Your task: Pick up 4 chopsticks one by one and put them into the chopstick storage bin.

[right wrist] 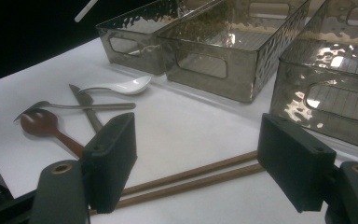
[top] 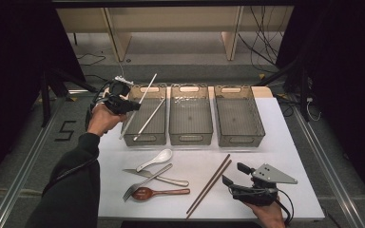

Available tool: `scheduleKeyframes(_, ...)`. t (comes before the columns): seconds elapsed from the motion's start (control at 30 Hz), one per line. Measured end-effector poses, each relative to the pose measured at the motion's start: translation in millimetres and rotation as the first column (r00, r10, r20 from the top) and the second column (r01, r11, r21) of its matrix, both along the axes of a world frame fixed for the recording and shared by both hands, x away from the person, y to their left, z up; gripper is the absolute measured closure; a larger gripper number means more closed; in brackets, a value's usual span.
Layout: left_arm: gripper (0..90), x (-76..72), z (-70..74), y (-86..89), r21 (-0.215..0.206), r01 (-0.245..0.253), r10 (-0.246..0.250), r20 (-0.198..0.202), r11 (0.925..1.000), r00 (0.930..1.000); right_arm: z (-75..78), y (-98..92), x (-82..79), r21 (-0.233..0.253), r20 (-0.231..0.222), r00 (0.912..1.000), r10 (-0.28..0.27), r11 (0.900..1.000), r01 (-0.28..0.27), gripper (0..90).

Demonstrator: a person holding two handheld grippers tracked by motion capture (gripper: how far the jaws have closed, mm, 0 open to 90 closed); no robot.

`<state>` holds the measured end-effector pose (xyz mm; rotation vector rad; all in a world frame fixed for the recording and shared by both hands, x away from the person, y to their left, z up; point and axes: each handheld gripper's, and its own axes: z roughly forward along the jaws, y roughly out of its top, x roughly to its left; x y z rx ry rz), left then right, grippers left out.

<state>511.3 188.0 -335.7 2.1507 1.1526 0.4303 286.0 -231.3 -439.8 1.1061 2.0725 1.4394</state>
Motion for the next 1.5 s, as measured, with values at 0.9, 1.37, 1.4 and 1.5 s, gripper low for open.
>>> scheduleKeyframes(0.9, 84.6, 36.3, -7.3, 4.3, -0.048, -0.077, 0.079, 0.039, 0.9958, 0.9961, -0.7, -0.7, 0.3, 0.001, -0.002, 1.0, 0.0, 1.0, 0.0, 29.0)
scheduleKeyframes(1.37, 84.5, 38.1, -28.8, 8.7, -0.06, -0.1, 0.101, 0.026, 0.9932, 0.9945, -0.6, -0.5, 0.0, 0.001, 0.001, 1.0, 0.003, 1.0, -0.003, 29.0)
scheduleKeyframes(1.4, 84.5, 37.8, -29.1, 8.7, -0.057, -0.099, 0.101, 0.029, 0.9934, 0.9945, -0.6, -0.6, 0.0, 0.001, 0.001, 1.0, 0.003, 1.0, -0.003, 29.0)
scheduleKeyframes(1.5, 84.5, 37.5, -29.8, 9.2, -0.065, -0.105, 0.108, 0.032, 0.9923, 0.9937, -0.7, -0.5, 0.0, 0.002, 0.001, 1.0, 0.002, 1.0, -0.002, 28.9)
